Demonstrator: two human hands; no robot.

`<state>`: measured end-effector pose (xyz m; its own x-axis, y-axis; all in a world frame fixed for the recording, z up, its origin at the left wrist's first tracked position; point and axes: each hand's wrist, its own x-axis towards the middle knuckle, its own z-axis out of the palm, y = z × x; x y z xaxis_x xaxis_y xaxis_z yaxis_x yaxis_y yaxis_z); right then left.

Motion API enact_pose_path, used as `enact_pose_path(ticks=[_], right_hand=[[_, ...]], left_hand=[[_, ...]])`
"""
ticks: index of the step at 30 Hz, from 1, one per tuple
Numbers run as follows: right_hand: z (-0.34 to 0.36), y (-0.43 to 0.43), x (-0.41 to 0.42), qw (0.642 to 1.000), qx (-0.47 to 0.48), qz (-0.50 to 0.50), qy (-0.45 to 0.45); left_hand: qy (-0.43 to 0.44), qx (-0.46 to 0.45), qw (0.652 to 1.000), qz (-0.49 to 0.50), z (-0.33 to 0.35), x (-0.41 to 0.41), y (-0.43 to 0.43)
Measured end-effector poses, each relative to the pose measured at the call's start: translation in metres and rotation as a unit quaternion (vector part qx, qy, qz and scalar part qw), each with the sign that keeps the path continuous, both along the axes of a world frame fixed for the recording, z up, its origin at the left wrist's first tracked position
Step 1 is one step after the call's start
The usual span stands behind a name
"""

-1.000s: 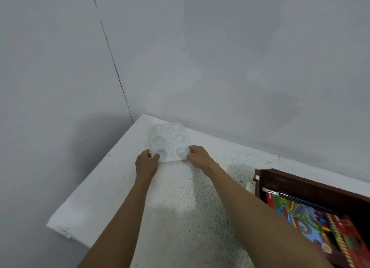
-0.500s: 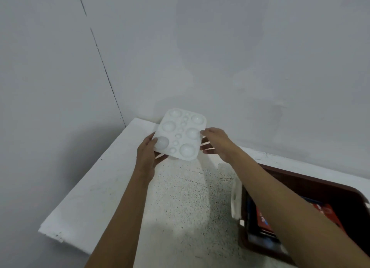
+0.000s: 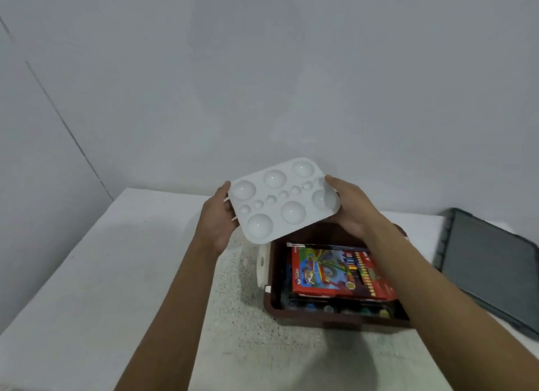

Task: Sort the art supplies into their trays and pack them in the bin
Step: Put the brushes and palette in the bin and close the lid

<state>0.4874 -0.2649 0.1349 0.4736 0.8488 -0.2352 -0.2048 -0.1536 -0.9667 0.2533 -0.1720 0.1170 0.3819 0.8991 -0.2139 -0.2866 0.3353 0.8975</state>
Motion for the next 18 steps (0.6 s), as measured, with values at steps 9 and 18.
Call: enact_pose_path(ticks=[9,18], right_hand=[[-0.006,-0.094,0.061,0.991,-0.04,-0.035,-0.124],[-0.01,-0.138,0.086,0.968,-0.067,0.0,-0.243]], left_hand=[[0.045,0.036,0.997,-0.044,-0.009,0.065,-0.054],[0.145,0.18,0.971,-0.067,-0.01,0.084,-0.083]])
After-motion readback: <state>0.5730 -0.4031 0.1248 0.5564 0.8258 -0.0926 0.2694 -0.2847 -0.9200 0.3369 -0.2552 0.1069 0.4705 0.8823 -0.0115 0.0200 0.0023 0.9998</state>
